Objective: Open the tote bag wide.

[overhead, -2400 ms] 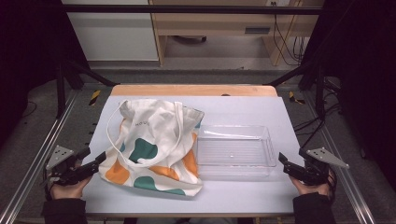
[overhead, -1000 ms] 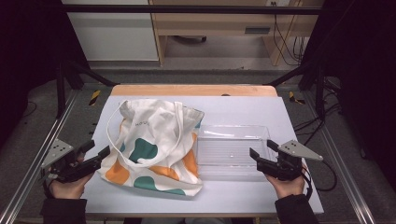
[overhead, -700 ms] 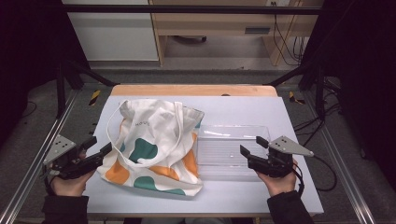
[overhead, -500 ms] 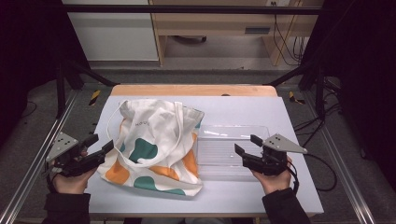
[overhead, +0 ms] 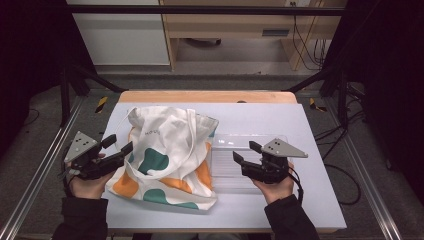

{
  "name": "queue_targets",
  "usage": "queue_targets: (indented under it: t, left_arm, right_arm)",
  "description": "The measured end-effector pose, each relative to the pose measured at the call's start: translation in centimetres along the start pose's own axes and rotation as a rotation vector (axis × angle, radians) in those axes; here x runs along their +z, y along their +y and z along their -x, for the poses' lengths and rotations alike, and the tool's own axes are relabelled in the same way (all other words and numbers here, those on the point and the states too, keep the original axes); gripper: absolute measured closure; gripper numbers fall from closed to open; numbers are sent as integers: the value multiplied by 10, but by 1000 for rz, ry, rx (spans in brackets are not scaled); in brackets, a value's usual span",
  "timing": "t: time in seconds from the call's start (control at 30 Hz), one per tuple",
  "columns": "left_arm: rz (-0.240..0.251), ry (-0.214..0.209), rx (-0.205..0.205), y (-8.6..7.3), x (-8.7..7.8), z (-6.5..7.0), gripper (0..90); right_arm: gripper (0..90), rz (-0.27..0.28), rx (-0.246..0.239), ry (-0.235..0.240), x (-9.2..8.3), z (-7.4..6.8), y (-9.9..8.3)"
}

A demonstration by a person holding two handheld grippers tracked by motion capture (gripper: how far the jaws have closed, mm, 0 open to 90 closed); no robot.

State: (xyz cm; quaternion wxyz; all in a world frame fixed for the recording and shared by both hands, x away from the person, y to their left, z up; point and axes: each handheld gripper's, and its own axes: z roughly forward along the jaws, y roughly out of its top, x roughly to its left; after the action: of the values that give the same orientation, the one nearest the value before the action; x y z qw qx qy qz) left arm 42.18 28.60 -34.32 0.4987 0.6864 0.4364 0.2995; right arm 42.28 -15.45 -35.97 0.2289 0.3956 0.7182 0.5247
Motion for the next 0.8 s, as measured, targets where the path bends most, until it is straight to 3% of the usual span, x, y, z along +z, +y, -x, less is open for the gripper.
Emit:
queue_targets:
  t: [0.27,0.5,0.8]
  left_arm:
    - [-28,17,22,1,21,8,374]
    - [-59,14,14,-1,36,7,385]
    - [-106,14,0,-7,46,5,476]
  right_arm:
    - [351,-4,-6,25,8,-7,2]
    - [354,-10,-12,41,14,-12,3]
    - [355,-12,-23,81,26,-24,10]
